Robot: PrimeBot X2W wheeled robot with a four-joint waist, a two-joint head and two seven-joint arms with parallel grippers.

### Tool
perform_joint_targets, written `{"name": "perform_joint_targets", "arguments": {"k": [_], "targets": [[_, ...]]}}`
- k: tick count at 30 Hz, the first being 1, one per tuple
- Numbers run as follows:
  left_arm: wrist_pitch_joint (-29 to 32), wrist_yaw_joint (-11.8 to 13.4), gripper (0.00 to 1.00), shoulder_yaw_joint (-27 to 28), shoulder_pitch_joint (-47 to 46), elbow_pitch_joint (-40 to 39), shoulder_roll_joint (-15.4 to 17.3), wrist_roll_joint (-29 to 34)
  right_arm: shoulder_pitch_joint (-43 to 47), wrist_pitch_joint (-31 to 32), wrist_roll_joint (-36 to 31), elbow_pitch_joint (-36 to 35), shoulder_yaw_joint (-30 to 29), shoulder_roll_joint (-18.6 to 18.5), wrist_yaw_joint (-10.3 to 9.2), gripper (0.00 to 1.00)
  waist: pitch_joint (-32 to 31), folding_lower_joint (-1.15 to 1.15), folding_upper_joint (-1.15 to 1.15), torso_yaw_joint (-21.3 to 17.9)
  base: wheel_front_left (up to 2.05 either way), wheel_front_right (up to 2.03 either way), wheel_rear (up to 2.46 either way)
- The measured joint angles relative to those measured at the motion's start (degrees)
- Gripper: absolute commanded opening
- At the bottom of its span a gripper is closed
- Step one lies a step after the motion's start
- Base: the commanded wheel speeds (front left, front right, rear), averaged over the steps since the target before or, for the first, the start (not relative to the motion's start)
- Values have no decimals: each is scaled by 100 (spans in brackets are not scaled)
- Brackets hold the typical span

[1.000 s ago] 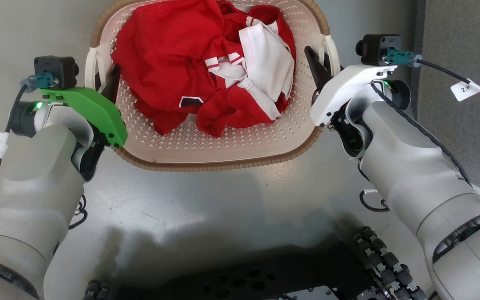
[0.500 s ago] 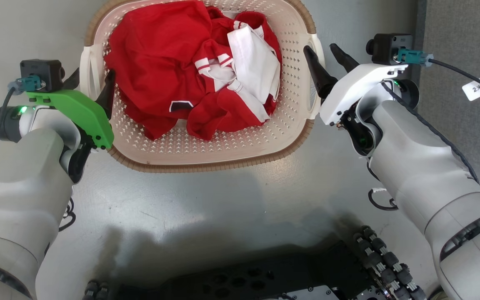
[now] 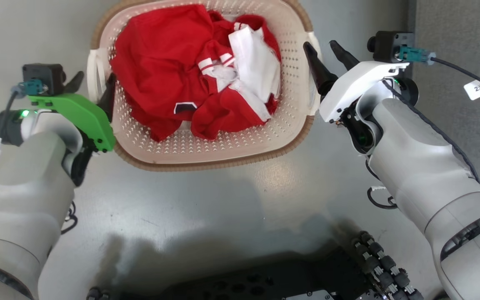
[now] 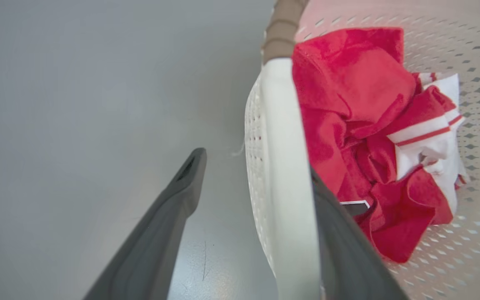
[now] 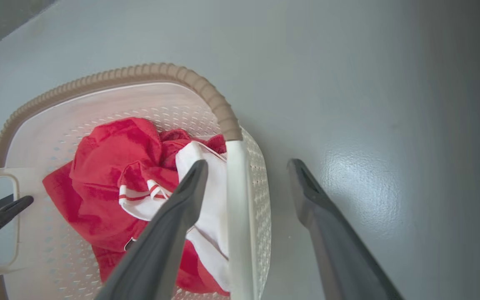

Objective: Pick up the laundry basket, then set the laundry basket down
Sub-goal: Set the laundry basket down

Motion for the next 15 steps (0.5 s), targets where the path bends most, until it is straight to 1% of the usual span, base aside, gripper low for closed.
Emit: {"name": "perform_joint_targets", "arguments": {"k": [15], "targets": [[-2,1,100,-74,493,-249,-38,-93,439,-8,151,-76,-134,-25,5,100,-766,0,0,-36,0,0,0]]}}
